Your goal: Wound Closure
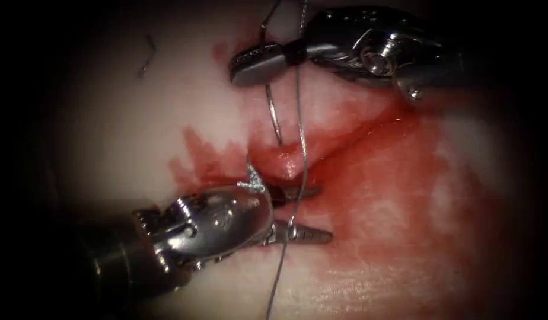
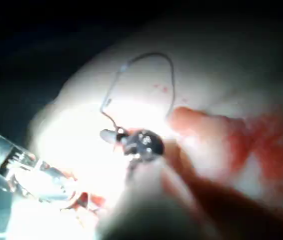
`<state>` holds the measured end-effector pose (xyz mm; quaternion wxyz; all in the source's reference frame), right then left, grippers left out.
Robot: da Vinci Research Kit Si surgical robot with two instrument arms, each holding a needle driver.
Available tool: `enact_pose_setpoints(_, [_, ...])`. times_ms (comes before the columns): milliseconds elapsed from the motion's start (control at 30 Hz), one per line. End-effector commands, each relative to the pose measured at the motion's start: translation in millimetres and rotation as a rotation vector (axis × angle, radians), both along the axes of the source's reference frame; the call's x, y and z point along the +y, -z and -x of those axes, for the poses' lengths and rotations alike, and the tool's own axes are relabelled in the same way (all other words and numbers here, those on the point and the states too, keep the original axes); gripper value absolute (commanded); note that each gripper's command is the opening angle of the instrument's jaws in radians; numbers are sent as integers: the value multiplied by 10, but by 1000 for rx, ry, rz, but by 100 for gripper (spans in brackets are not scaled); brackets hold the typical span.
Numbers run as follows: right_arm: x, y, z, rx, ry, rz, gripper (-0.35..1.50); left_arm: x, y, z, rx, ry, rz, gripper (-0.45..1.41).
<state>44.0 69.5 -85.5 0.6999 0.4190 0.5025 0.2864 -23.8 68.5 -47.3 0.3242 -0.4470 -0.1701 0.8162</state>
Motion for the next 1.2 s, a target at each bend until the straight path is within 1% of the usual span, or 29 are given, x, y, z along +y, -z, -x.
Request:
enact_pose_setpoints(33, [-5, -6, -7, 8, 10, -4, -35, 4, -5, 6, -1, -1, 2, 57])
enact_pose_setpoints(167, [-22, -4, 1, 10, 29, -34, -35, 4, -5, 4, -2, -2, 2, 57])
enact_pose_setpoints(467, [-34, 4, 18, 12, 41, -54, -35, 5, -6, 4, 0, -4, 1, 57])
enact_pose_setpoints(567, [-42, 5, 23, 15, 49, -51, -35, 5, -6, 4, 0, -4, 1, 57])
enact_pose_setpoints(667, [-58, 11, 27, 29, 60, -59, -35, 5, -6, 4, 0, -4, 1, 57])
enact_pose_setpoints(767, [-61, 13, 28, 47, 39, -57, -35, 5, -5, 4, 0, -4, 0, 57])
enact_pose_setpoints(800, [-60, 13, 29, 57, 21, -5, -21, 5, -5, 4, -1, -4, 0, 57])
enact_pose_setpoints(833, [-60, 13, 29, 57, 21, -5, -21, 5, -5, 4, -1, -4, 0, 57])
enact_pose_setpoints(867, [-57, 12, 31, 66, 14, 68, 14, 5, -3, 5, -1, -7, 4, 57])
enact_pose_setpoints(933, [-49, 10, 34, 64, -3, 132, 56, 3, 1, 5, 5, -39, 36, 58])
enact_pose_setpoints(967, [-42, 8, 36, 53, -19, 178, 88, 2, 4, 6, 7, -64, 67, 59])
enact_pose_setpoints(1000, [-37, 6, 38, 37, -38, 209, 106, 1, 7, 7, 7, -84, 93, 60])
enact_pose_setpoints(1067, [-24, 2, 43, 7, -69, 271, 130, 1, 15, 10, 5, -109, 126, 62])
enact_pose_setpoints(1100, [-10, -2, 49, -17, -88, 316, 145, 0, 21, 13, -1, -128, 144, 64])
enact_pose_setpoints(1167, [0, -4, 56, -34, -101, 340, 146, -1, 29, 15, -15, -156, 163, 66])
enact_pose_setpoints(1200, [10, -4, 66, -48, -110, 356, 146, -2, 35, 16, -36, -175, 161, 67])
